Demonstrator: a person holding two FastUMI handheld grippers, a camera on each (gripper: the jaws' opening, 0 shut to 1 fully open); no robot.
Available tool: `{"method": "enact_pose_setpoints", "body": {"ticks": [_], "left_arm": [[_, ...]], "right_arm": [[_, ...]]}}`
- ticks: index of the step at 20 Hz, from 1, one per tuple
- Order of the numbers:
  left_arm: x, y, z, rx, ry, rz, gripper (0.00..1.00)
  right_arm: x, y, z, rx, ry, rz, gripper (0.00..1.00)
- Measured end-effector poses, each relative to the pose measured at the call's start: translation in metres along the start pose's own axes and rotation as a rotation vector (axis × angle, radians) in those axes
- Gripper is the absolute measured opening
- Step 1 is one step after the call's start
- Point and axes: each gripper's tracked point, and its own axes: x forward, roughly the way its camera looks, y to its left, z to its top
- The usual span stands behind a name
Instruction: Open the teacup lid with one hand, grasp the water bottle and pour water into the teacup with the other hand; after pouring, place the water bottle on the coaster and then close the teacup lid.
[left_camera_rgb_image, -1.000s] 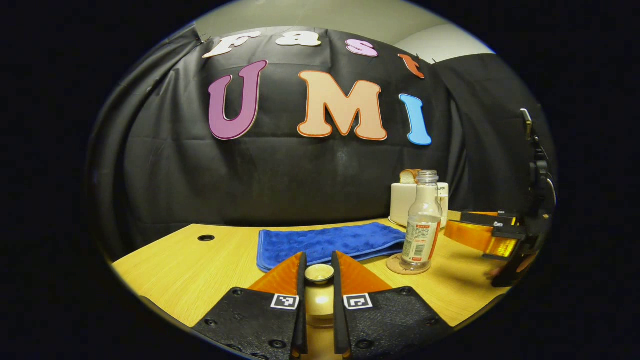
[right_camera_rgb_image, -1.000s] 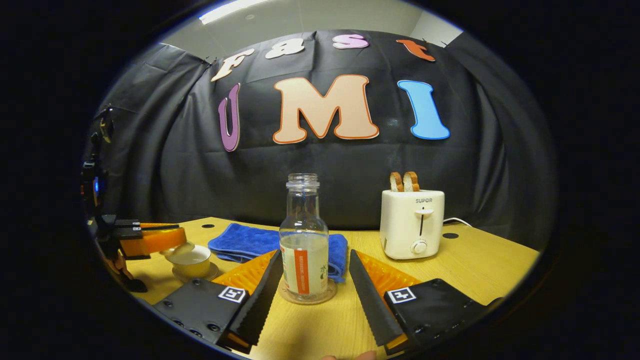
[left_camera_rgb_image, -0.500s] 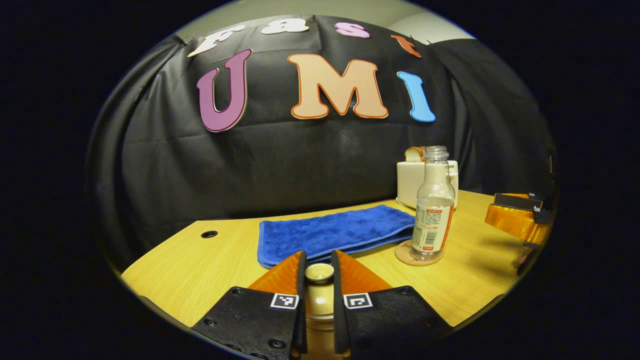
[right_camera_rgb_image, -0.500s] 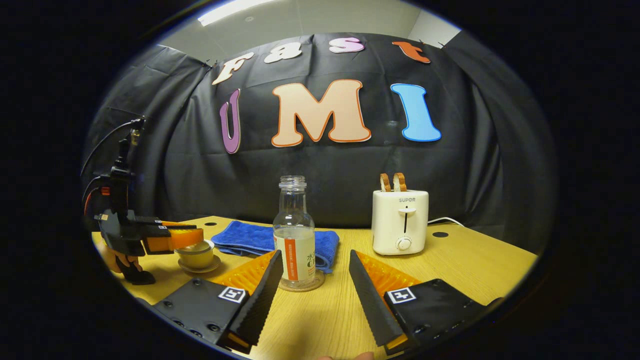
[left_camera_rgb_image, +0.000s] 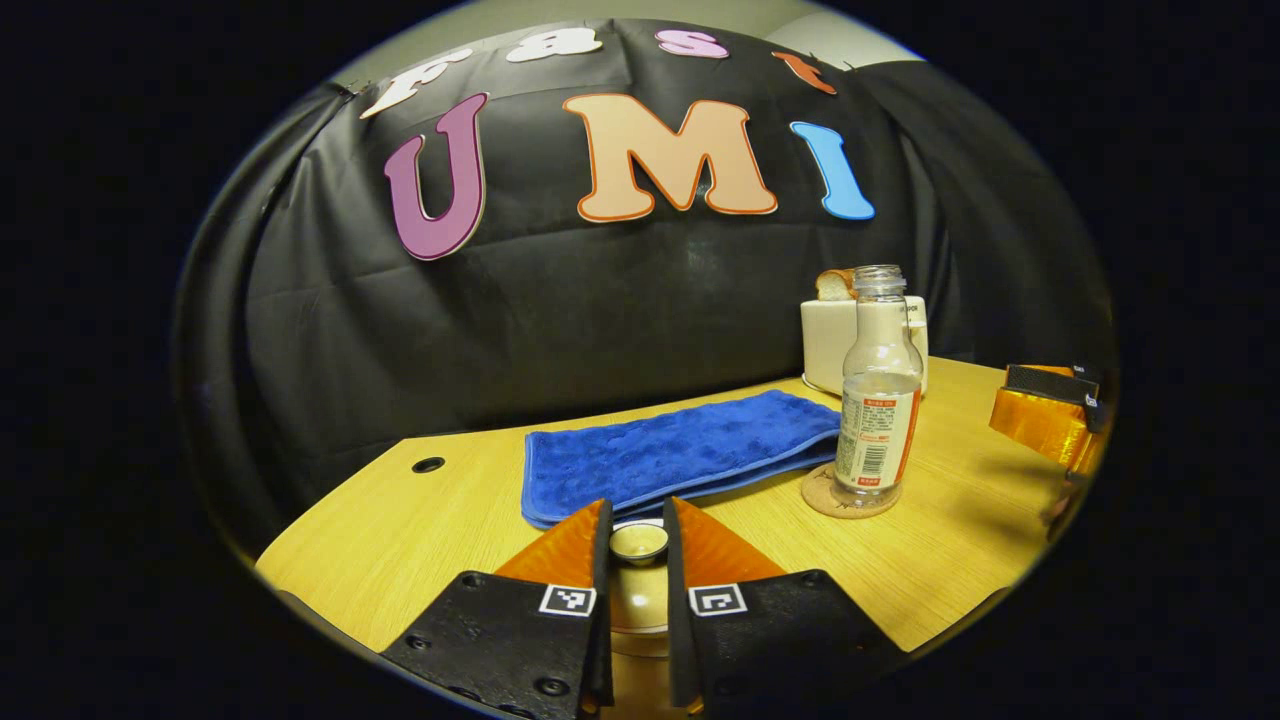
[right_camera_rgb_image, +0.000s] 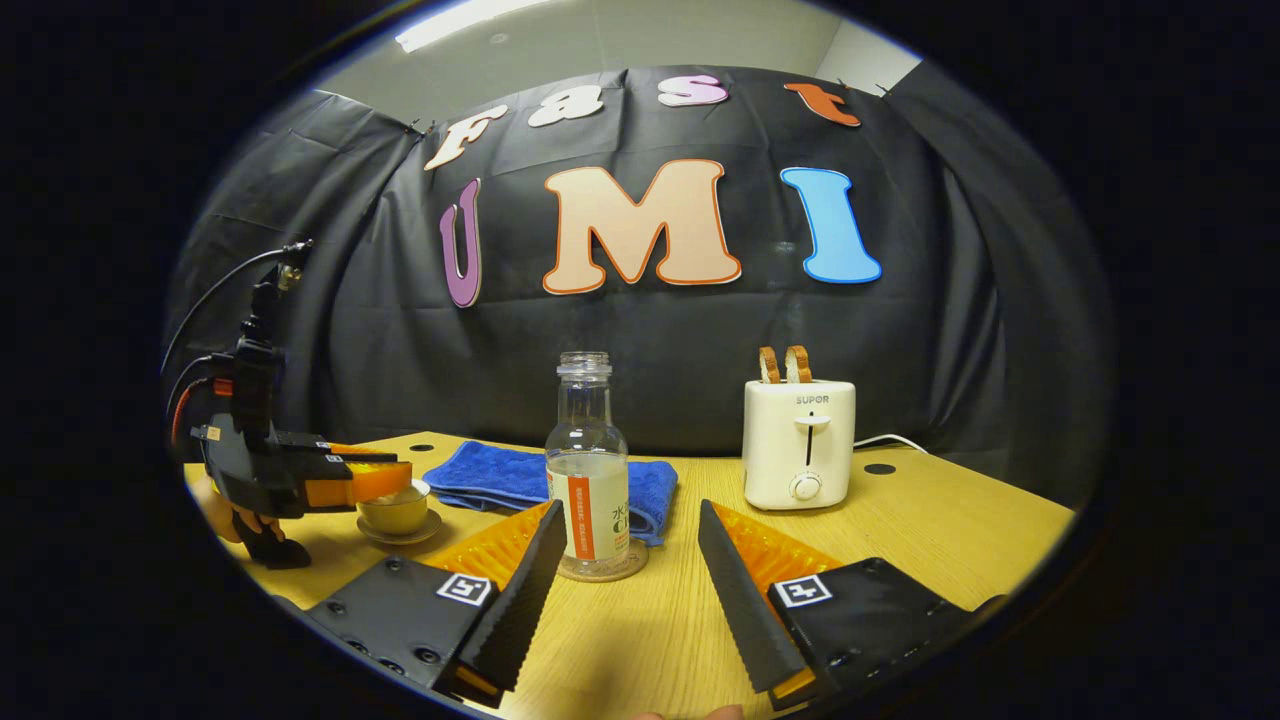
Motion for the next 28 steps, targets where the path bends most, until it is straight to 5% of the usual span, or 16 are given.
{"method": "enact_pose_setpoints", "body": {"ticks": [3,8,11,16,24,28], "left_arm": [[-0.002,-0.001,0.000,0.002,0.003,0.003,0.22],[-0.009,0.000,0.005,0.009,-0.034,0.014,0.29],[-0.015,0.005,0.007,-0.011,-0.060,0.027,0.56],[-0.035,0.010,0.011,-0.026,-0.099,0.059,0.79],[-0.100,-0.013,0.007,-0.072,-0.133,0.051,0.98],[-0.136,-0.029,0.006,-0.059,-0.138,0.051,0.97]], "right_arm": [[0.000,0.000,0.000,0.000,0.000,0.000,0.82],[0.000,0.000,0.000,0.000,0.000,0.000,0.90],[-0.001,-0.002,0.000,0.000,0.000,-0.007,0.88],[-0.008,-0.002,0.000,-0.001,0.001,-0.001,0.90],[-0.044,-0.002,0.001,0.001,0.000,0.011,0.90],[-0.076,0.007,0.002,0.002,0.000,0.044,0.90]]}}
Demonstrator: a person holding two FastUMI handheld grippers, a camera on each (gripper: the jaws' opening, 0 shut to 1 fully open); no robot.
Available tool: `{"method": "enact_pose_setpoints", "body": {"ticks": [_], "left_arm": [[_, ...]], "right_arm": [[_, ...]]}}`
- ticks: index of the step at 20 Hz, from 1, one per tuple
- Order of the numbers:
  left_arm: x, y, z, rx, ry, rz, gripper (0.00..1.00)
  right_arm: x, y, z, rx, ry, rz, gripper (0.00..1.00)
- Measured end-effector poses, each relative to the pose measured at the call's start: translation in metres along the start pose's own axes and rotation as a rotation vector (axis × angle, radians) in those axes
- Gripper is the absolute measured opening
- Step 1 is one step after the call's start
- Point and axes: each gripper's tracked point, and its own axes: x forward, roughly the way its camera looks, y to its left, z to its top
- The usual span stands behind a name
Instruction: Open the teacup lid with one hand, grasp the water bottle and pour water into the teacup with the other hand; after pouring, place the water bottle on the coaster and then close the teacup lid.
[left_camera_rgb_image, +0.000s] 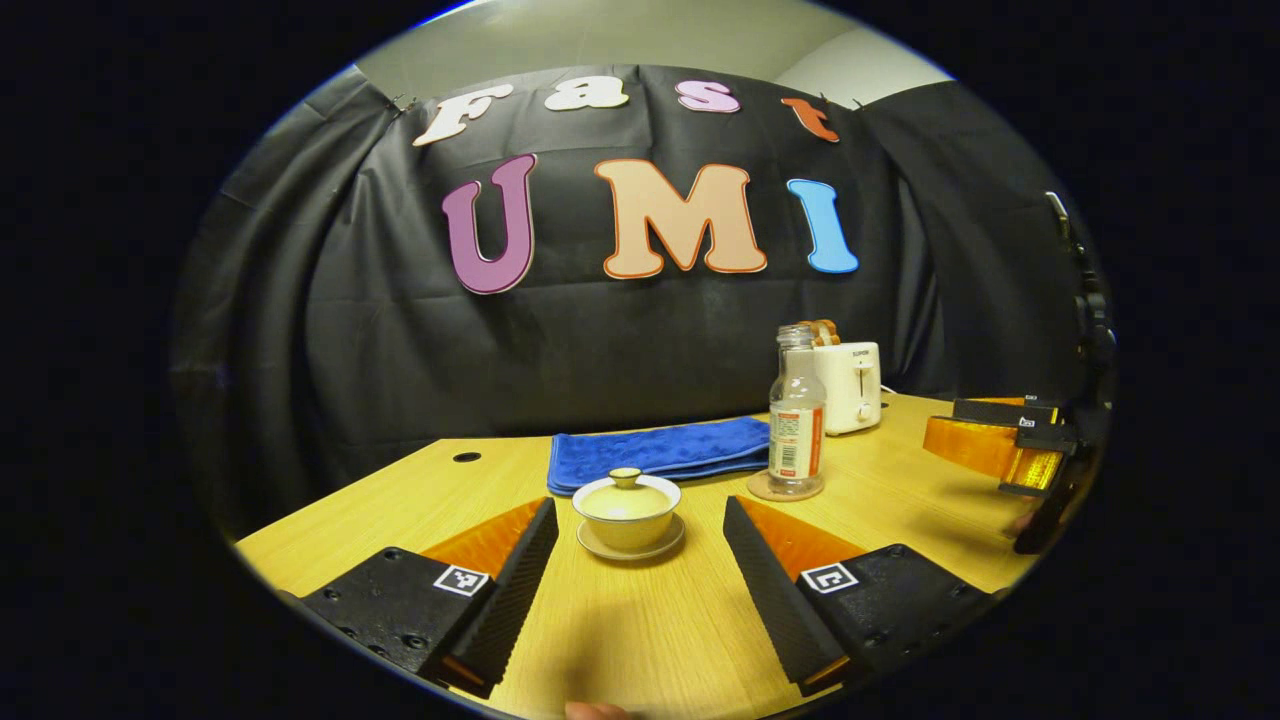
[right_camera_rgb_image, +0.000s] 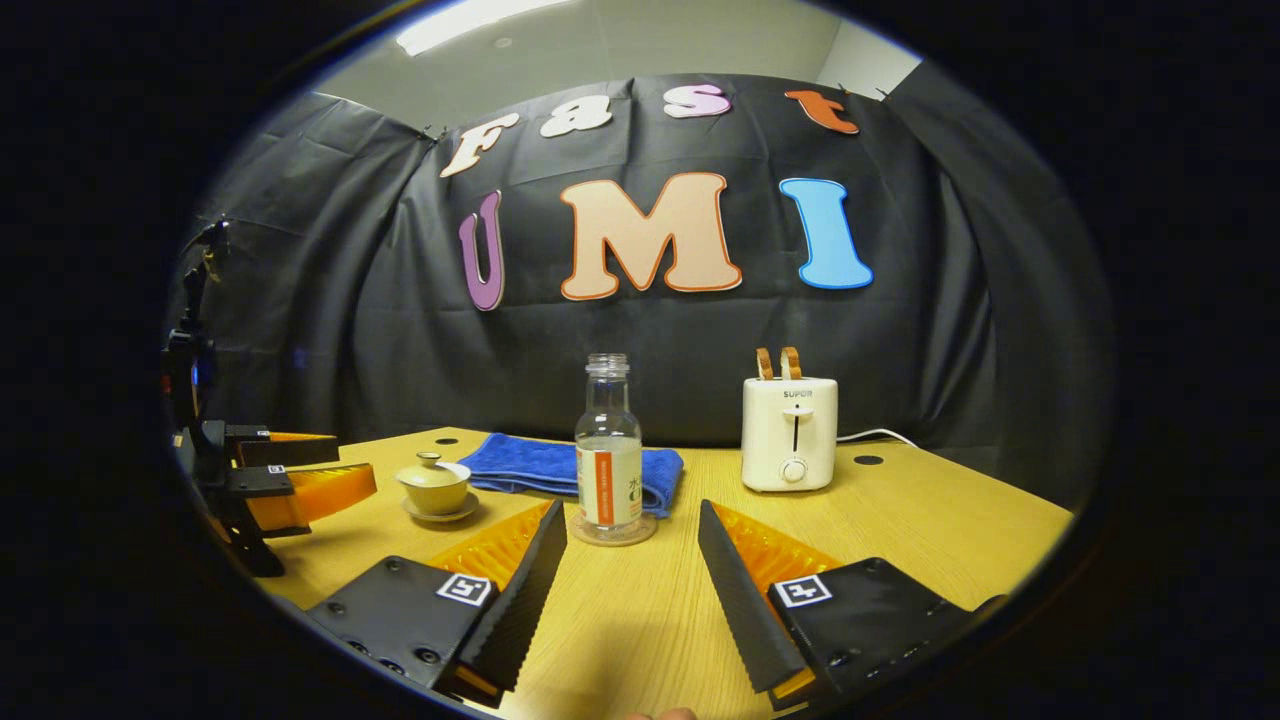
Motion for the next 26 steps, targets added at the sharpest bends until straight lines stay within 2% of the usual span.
{"method": "enact_pose_setpoints", "body": {"ticks": [1,7,8,9,11,12,20,21,22,26], "left_arm": [[-0.008,-0.005,-0.002,-0.003,0.004,-0.001,0.96],[-0.043,-0.026,-0.005,-0.032,0.022,-0.023,0.97],[-0.049,-0.029,-0.005,-0.035,0.028,-0.026,0.97],[-0.053,-0.031,-0.005,-0.041,0.027,-0.023,0.97],[-0.060,-0.035,-0.003,-0.047,0.023,-0.031,0.97],[-0.063,-0.035,-0.004,-0.048,0.023,-0.030,0.96],[-0.064,-0.034,-0.006,-0.054,0.029,-0.021,0.96],[-0.064,-0.034,-0.006,-0.055,0.030,-0.020,0.96],[-0.065,-0.033,-0.005,-0.056,0.030,-0.018,0.96],[-0.064,-0.032,-0.005,-0.057,0.031,-0.009,0.96]], "right_arm": [[-0.009,0.003,0.000,0.000,0.000,0.006,0.87],[-0.048,0.011,0.000,0.001,0.003,0.024,0.86],[-0.052,0.012,0.000,0.002,0.004,0.026,0.90],[-0.055,0.012,0.000,0.000,0.007,0.030,0.86],[-0.059,0.012,0.000,0.002,0.007,0.031,0.82],[-0.060,0.012,0.001,0.002,0.004,0.027,0.86],[-0.066,0.010,0.000,0.002,0.005,0.029,0.86],[-0.066,0.010,-0.001,0.003,0.006,0.030,0.90],[-0.066,0.011,-0.001,0.002,0.005,0.032,0.86],[-0.066,0.011,0.000,0.001,0.001,0.028,0.86]]}}
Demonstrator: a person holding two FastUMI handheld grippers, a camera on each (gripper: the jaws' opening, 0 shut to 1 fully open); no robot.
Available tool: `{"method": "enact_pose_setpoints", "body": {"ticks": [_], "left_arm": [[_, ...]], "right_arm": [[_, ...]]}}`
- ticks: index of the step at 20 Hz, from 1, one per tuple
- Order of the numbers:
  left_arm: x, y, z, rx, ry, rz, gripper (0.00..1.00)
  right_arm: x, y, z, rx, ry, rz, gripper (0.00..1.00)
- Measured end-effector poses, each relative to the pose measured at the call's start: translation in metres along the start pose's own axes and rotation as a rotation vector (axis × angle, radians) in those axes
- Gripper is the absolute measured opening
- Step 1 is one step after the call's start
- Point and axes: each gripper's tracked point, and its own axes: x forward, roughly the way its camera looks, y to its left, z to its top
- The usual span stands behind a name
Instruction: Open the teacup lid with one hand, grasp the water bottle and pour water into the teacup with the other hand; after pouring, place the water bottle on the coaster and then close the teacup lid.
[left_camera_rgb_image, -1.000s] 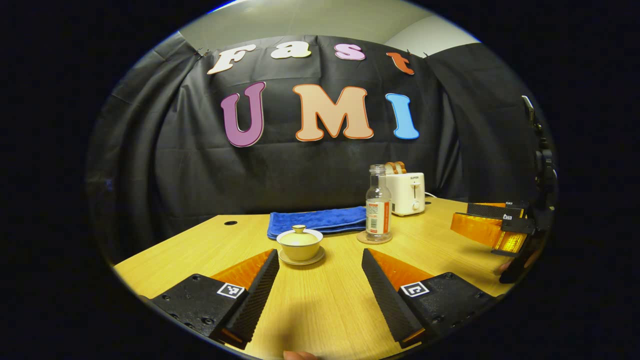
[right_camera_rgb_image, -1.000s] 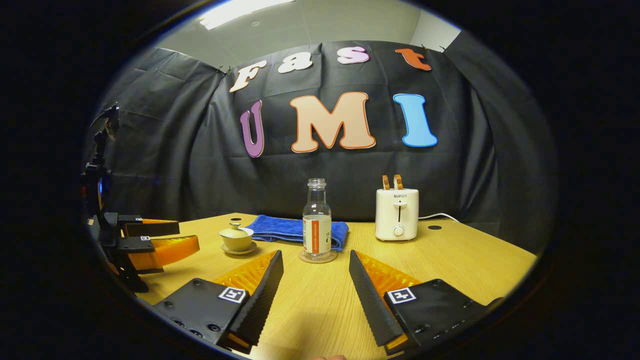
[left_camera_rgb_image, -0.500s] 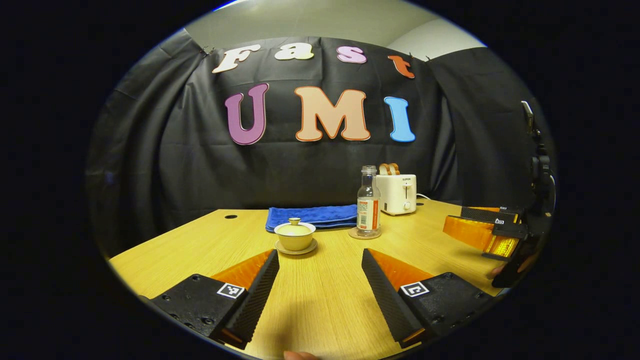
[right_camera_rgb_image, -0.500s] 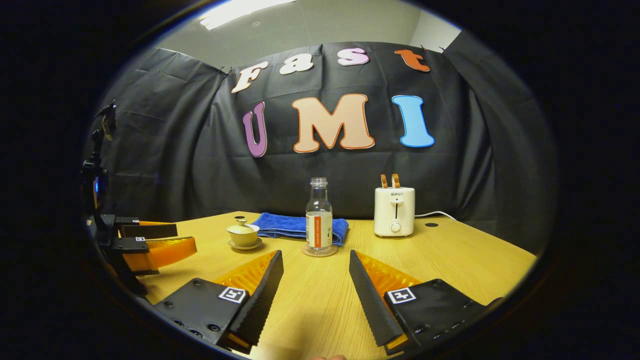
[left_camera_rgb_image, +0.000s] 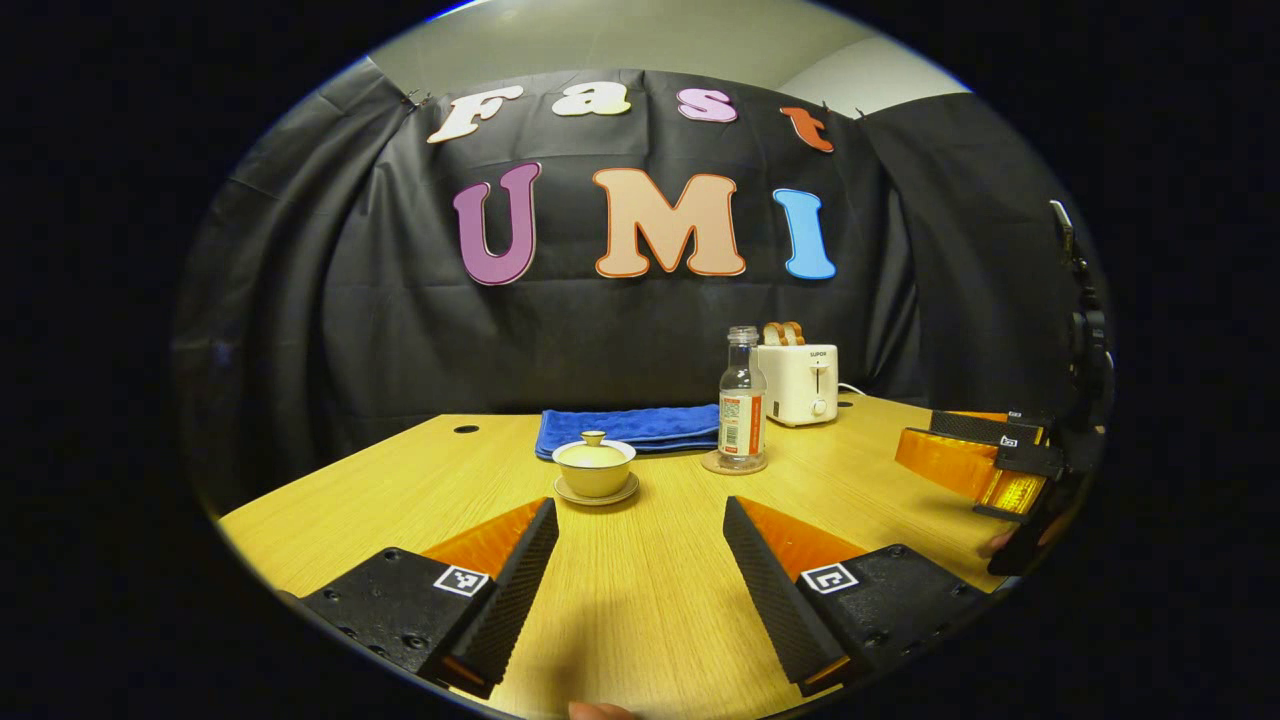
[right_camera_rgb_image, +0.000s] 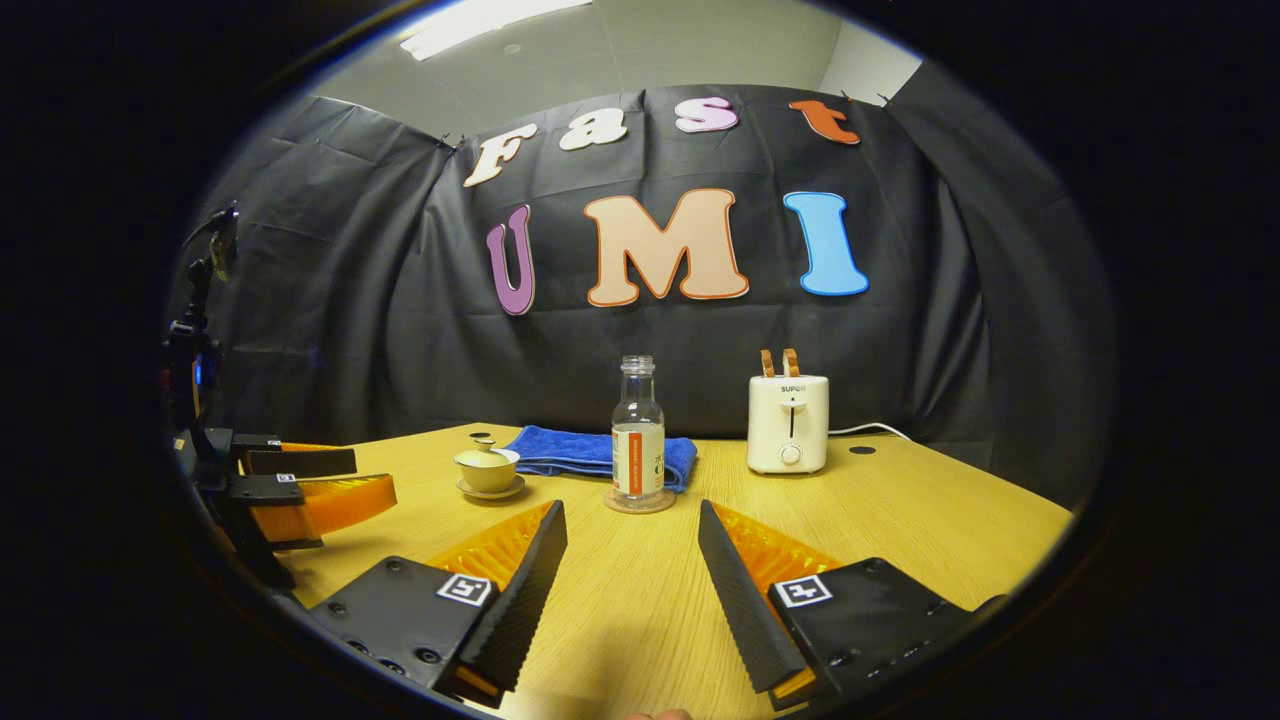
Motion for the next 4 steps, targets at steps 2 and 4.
{"method": "enact_pose_setpoints", "body": {"ticks": [2,4], "left_arm": [[-0.0005,-0.0003,-0.0003,0.000,-0.001,0.003,0.97],[0.0002,0.0005,-0.0007,0.001,0.001,0.007,0.97]], "right_arm": [[0.0006,-0.0005,-0.0006,-0.001,-0.001,0.000,0.86],[0.0007,-0.0011,-0.0004,-0.001,-0.001,0.001,0.86]]}}
